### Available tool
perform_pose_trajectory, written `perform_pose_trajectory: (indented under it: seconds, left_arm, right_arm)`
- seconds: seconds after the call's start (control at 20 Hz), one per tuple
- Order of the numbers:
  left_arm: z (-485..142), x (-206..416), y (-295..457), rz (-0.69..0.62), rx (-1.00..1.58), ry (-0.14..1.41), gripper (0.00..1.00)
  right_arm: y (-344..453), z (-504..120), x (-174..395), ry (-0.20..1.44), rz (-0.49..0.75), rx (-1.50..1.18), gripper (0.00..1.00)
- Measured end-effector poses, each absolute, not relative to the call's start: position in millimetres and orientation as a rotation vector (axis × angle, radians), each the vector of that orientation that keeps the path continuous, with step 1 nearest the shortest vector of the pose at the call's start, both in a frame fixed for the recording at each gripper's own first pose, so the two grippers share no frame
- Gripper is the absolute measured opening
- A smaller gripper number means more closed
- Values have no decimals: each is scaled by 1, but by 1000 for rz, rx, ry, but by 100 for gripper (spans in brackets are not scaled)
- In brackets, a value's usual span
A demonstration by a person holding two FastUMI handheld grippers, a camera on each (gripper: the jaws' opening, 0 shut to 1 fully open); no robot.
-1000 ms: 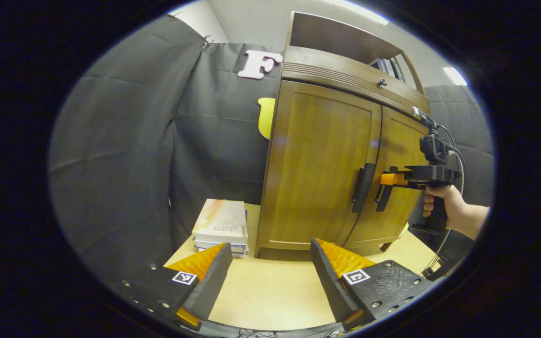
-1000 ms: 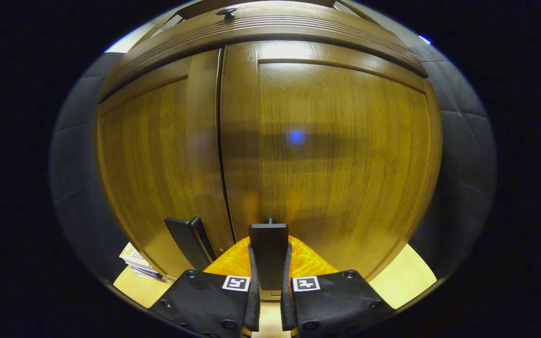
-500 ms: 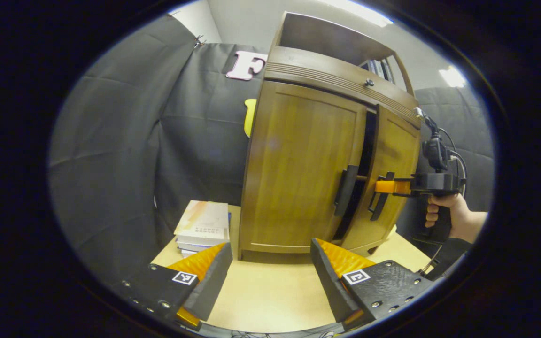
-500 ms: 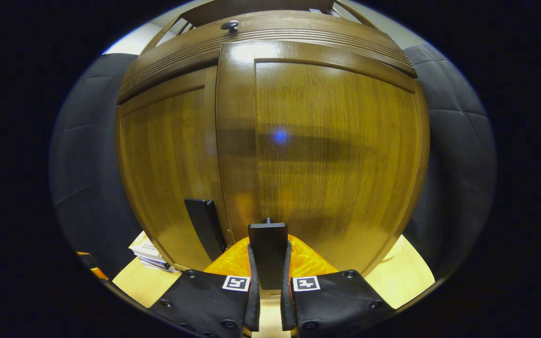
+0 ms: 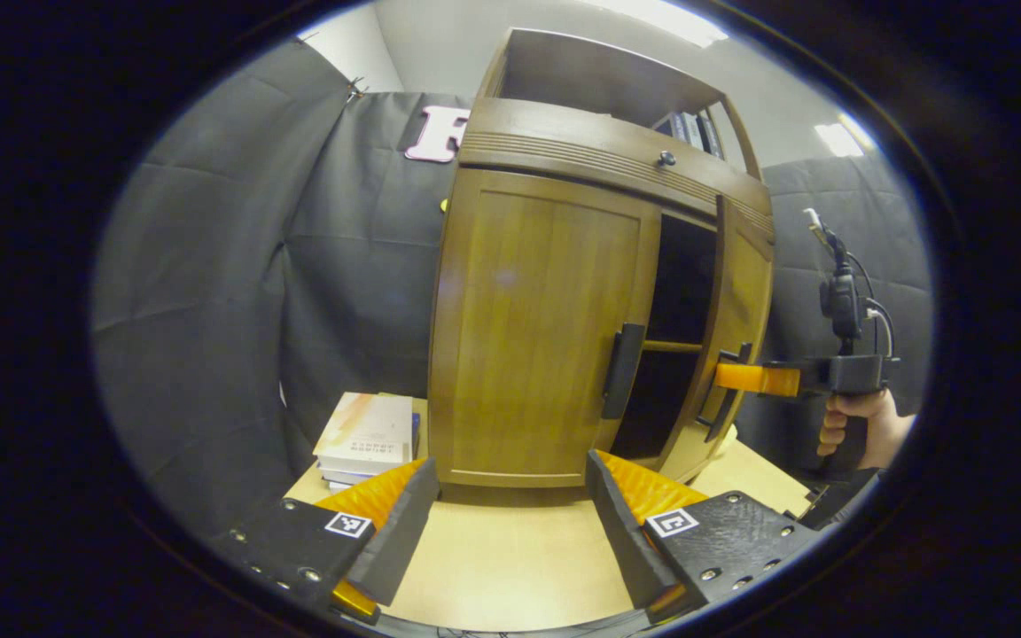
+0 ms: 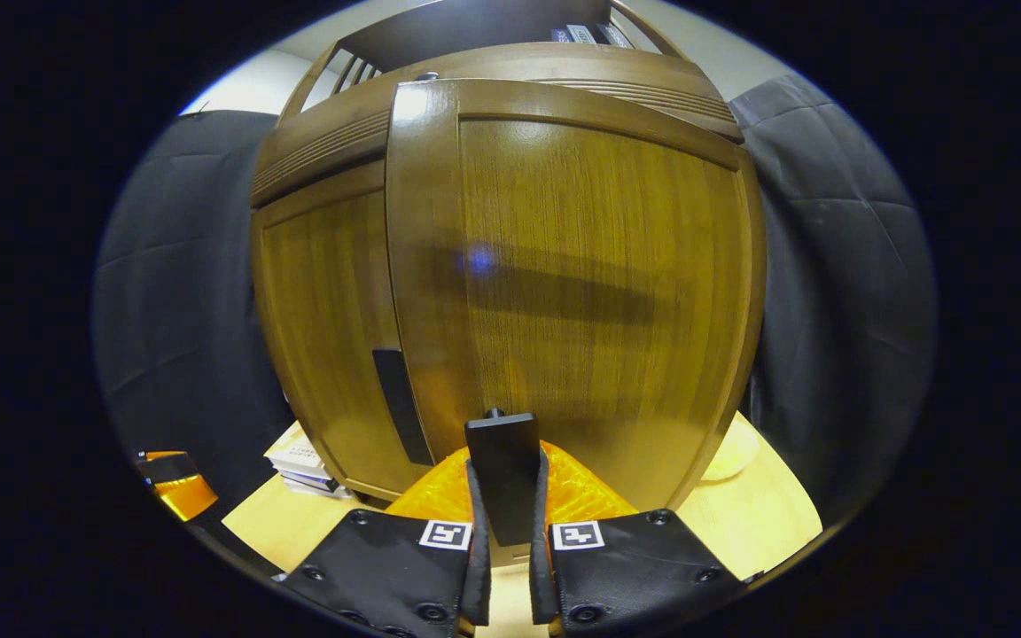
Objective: Open the right door of the double-door shoe cabinet with the right hand, and open the left door with the left hand.
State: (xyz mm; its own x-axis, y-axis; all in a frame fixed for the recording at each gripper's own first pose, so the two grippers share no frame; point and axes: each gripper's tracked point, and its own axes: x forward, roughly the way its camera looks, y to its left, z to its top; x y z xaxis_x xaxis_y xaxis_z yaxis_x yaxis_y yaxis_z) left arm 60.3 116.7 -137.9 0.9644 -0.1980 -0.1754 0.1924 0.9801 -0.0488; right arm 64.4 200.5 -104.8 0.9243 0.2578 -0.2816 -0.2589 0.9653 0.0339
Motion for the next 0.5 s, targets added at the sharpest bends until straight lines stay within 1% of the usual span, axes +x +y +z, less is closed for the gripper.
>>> perform_pose_trajectory:
  seconds: [0.3,0.5]
  left_arm:
    - [-126,58,116,-111,-19,159,95]
    - [-121,53,107,-94,-2,151,95]
  right_arm:
    - [172,-104,31,299,343,7,18]
    - [149,-104,13,324,385,21,18]
